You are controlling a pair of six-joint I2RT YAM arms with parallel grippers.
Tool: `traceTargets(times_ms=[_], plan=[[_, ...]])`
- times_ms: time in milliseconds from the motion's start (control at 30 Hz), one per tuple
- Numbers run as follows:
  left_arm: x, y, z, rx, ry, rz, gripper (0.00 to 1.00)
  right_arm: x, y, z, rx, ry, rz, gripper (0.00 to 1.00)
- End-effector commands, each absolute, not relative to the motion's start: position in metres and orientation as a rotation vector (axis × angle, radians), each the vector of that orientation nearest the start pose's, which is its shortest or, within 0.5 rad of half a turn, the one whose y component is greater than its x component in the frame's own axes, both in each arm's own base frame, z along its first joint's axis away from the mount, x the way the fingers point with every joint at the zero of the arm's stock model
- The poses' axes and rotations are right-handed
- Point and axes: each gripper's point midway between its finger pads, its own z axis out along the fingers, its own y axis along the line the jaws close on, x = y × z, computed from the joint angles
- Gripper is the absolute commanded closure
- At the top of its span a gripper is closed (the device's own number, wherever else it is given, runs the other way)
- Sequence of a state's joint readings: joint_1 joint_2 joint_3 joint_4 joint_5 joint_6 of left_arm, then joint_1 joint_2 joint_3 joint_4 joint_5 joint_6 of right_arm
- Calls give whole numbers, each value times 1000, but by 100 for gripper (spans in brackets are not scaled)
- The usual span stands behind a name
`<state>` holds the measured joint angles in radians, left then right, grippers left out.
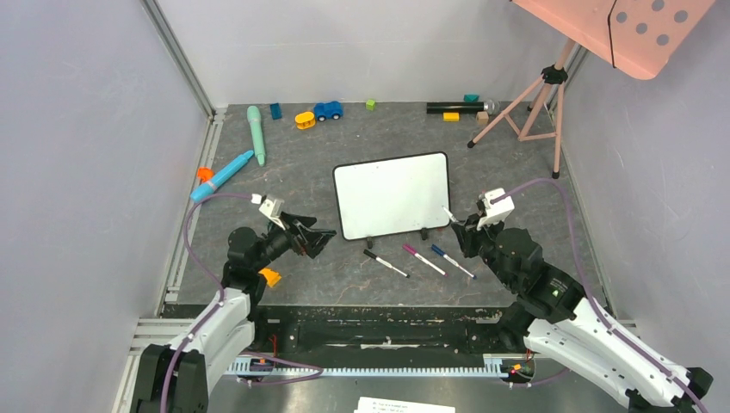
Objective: Write a sentence on the whiteboard
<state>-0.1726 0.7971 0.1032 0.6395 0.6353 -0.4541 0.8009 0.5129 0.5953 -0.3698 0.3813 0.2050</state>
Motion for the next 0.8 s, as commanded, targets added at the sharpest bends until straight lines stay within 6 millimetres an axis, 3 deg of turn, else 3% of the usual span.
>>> traceTargets(times_ms=[0,167,400,567,767], plan=[[242,-167,159,387,1615,-958,0,216,138,211,-285,1818,342,100],[244,-178,177,406,1617,-1057,0,218,142,209,-325,1812,336,100],[260,-191,170,373,1708,-1188,0,222,154,216,-388,1800,348,100],[280,-192,174,418,1738,-1145,0,220,152,222,-385,1777,356,100],[302,-185,185,457,1653,-1010,0,221,144,219,-360,1775,322,100]])
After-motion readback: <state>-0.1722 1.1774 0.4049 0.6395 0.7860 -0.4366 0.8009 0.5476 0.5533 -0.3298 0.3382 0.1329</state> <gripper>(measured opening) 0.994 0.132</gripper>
